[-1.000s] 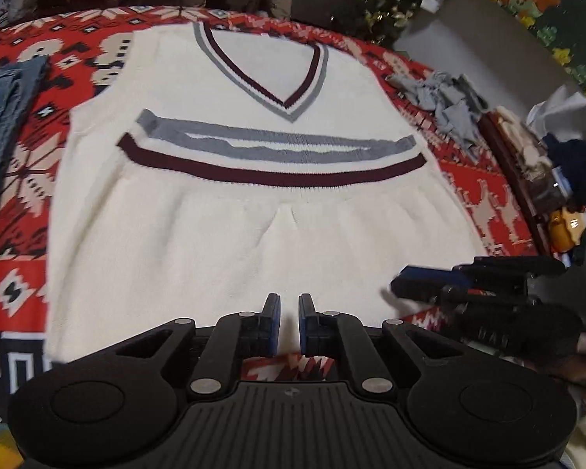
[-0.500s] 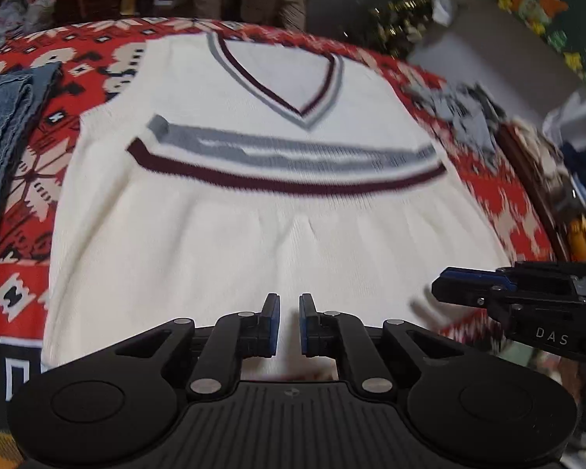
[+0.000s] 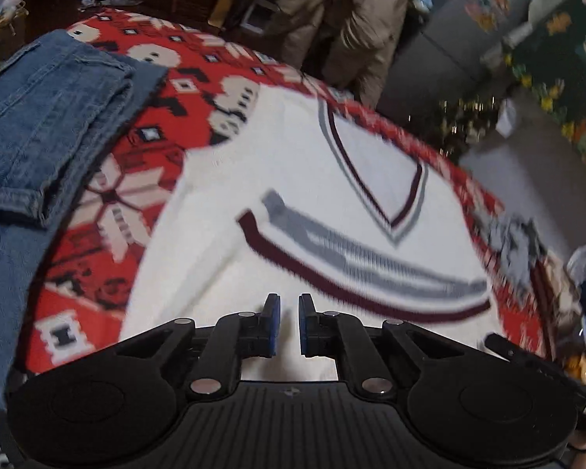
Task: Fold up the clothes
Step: 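Move both grippers up the sweater to the V-neck collar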
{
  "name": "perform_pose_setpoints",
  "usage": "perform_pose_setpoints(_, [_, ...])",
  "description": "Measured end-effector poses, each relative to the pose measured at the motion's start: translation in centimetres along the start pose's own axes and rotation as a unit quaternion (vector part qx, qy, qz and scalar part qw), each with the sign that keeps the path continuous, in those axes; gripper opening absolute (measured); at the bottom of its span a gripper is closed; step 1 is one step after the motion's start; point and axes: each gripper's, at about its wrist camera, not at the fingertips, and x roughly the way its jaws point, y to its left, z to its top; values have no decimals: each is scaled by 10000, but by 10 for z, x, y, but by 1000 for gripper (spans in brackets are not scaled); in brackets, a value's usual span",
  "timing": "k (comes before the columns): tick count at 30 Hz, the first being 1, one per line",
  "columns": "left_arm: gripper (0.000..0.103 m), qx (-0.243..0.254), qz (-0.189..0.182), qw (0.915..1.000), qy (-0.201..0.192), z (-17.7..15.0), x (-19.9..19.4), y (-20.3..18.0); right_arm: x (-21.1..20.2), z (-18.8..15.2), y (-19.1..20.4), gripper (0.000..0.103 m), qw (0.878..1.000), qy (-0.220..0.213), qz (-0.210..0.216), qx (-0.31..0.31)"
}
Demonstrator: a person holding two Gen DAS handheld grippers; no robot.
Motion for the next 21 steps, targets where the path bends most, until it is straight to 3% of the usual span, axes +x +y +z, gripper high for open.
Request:
perform_pose_setpoints(4, [8, 93, -165, 9997, -120, 20, 18, -1, 0, 15, -16, 16, 9990, -374, 80, 243])
perform_pose_setpoints(8, [8, 150, -36, 9998, -86, 31, 44, 4, 20, 20, -15, 16, 9986, -533, -14, 33])
perform_pose_setpoints(17, [3, 59, 61, 9997, -237, 39, 51, 22, 55, 22, -30, 11, 9988, -437, -203, -69])
perform_pose_setpoints(21, [5, 128, 150, 9992, -342, 43, 48, 20, 55, 26, -35, 23, 9989, -370, -290, -27])
